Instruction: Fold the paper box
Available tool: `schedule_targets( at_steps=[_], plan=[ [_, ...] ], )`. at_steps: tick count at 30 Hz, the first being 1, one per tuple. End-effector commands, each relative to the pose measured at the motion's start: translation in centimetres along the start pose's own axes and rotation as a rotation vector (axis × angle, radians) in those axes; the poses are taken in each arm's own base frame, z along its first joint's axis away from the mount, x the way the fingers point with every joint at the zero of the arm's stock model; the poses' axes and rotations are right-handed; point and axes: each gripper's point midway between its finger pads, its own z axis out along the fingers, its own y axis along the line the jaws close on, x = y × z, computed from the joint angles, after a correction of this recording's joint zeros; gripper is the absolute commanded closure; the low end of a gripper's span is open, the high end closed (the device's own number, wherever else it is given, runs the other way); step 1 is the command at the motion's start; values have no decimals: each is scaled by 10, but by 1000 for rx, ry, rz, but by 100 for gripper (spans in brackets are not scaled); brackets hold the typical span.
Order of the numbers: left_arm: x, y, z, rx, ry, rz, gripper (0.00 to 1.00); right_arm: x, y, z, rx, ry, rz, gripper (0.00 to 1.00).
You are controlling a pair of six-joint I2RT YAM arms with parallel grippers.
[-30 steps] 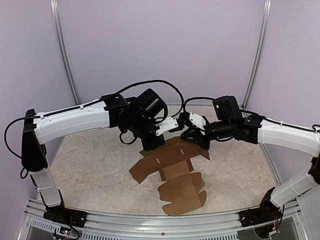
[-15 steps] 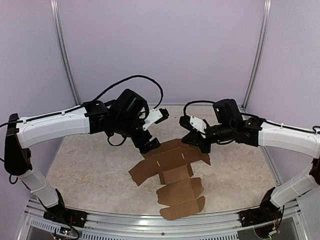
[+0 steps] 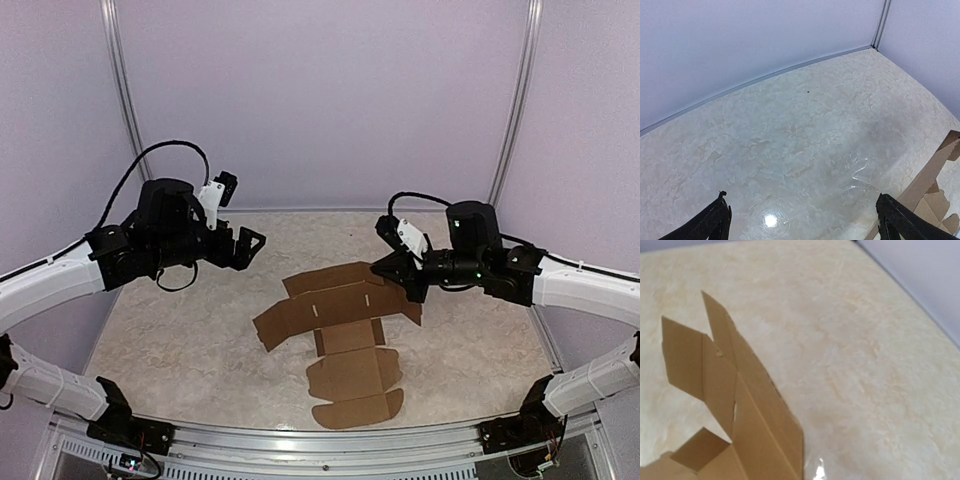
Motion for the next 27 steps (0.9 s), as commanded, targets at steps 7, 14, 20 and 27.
schedule_targets(
  at_steps=[7, 14, 20, 27],
  plan=[
    [61, -3, -17, 65, 25, -208, 1, -21, -25, -4, 149, -115, 190, 100],
    [86, 0, -13, 57, 28, -245, 1, -20, -31, 4, 164, -174, 313, 100],
    [102, -4, -3, 86, 26, -266, 1, -9, -34, 16, 178, -155, 379, 100],
    [107, -4, 3, 121, -1, -280, 1, -5, -28, 22, 137, -151, 407, 100]
  ],
)
